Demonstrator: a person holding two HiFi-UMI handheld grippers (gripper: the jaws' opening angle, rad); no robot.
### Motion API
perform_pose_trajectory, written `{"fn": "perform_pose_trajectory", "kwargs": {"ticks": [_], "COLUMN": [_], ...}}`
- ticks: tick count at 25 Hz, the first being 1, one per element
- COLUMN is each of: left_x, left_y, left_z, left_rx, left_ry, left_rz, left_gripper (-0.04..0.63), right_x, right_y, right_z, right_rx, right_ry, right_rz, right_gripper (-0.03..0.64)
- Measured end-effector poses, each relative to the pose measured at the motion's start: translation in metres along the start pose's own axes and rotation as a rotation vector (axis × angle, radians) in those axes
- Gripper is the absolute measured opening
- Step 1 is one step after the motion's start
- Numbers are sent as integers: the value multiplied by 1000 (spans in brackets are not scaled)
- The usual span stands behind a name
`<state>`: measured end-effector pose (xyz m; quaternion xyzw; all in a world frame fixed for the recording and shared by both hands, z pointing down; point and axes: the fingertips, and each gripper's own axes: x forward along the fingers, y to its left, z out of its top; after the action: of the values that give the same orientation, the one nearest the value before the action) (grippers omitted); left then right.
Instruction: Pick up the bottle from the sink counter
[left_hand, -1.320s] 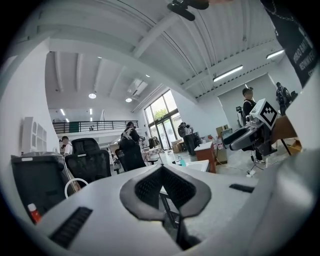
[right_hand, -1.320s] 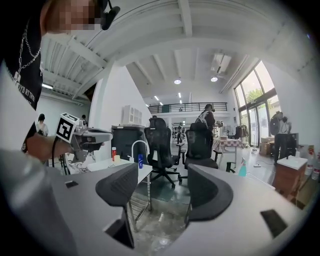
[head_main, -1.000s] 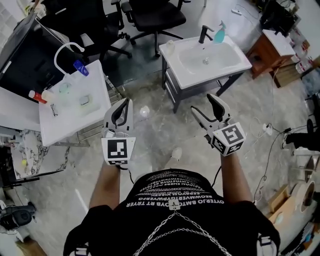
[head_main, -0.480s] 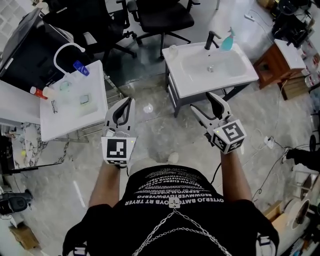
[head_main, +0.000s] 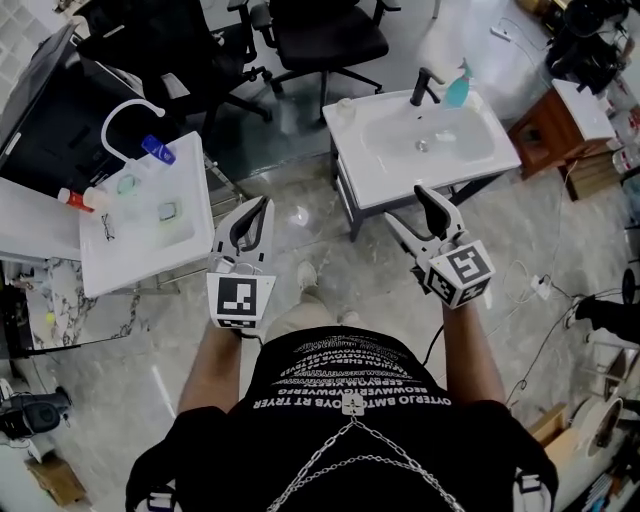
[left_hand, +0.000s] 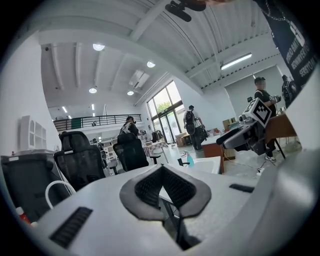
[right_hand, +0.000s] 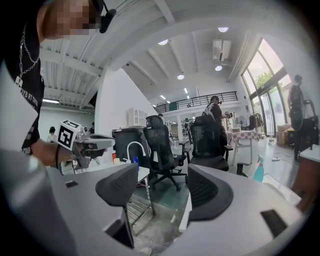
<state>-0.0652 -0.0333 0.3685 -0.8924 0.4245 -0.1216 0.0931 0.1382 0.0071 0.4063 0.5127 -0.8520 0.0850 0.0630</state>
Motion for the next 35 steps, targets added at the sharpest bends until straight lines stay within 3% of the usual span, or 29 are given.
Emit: {"fn": "perform_pose_trajectory", "kwargs": {"ticks": [8,18,27,35], "left_x": [73,149,187,212], "left_y": [32,81,138,160], "left_z": [16,11,3,-14], "left_rx": [11,15,6,-30], "left_ry": [-62,-59,-93,-104], "left_rz": [-76,-143,-191,-228], "left_gripper": [5,5,5,5], "right_x": [48,114,175,214], "right_y": [-34,-66,-77,-69], "right_z": [20,39,58,36], "right_rx": [7,10,-17,-6], "right_ry": [-18,-12,3,69], "right_rz": [-61,-107,-170,-174], "right_gripper": [287,287,287,287]}}
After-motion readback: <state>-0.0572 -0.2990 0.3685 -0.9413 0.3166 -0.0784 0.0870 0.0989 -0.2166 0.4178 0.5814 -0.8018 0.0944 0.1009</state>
